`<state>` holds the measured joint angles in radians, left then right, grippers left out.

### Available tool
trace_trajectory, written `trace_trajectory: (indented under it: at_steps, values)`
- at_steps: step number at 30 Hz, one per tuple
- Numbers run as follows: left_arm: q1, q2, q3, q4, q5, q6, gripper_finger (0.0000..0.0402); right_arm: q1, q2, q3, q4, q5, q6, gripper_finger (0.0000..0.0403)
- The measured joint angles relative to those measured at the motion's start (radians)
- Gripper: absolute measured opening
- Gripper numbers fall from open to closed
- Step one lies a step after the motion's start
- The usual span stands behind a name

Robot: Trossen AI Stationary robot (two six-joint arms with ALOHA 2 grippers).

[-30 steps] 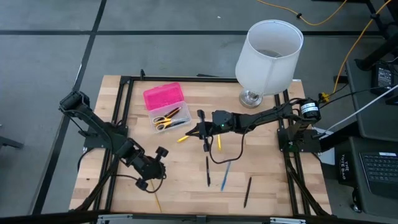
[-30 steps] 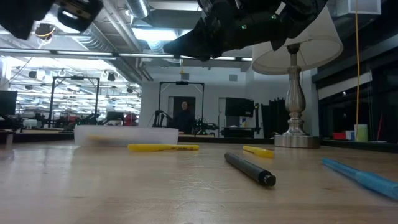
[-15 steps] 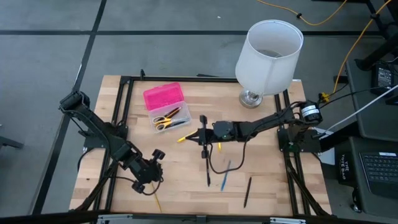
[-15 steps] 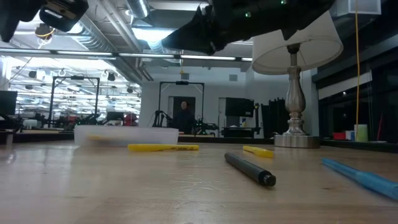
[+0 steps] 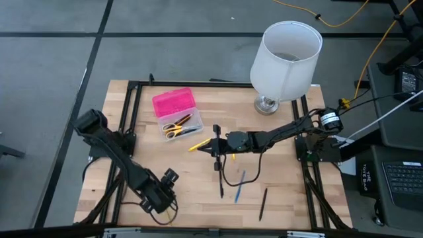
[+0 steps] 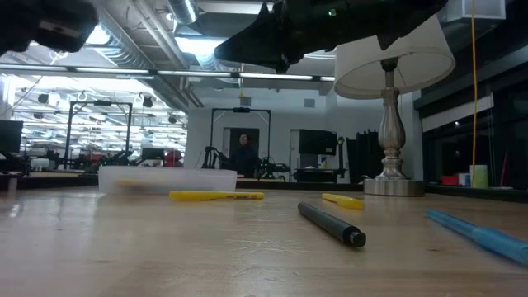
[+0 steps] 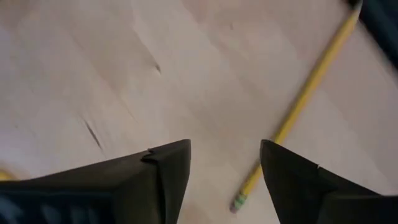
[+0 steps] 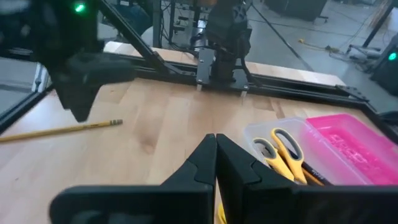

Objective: Pick & place school supplies into a supply box
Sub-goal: Put the yellow pencil into the pink supply box

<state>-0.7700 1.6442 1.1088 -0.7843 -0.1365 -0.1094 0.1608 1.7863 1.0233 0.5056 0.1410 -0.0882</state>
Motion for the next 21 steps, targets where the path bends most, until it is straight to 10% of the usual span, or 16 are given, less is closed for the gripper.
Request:
trace_trajectory:
  at_steps: [21]
  values:
    - [-0.075, 0.220, 0.053, 0.039, 0.027, 0.052, 0.0184, 0.052, 0.000, 0.000, 0.029, 0.000, 0.001, 0.0011]
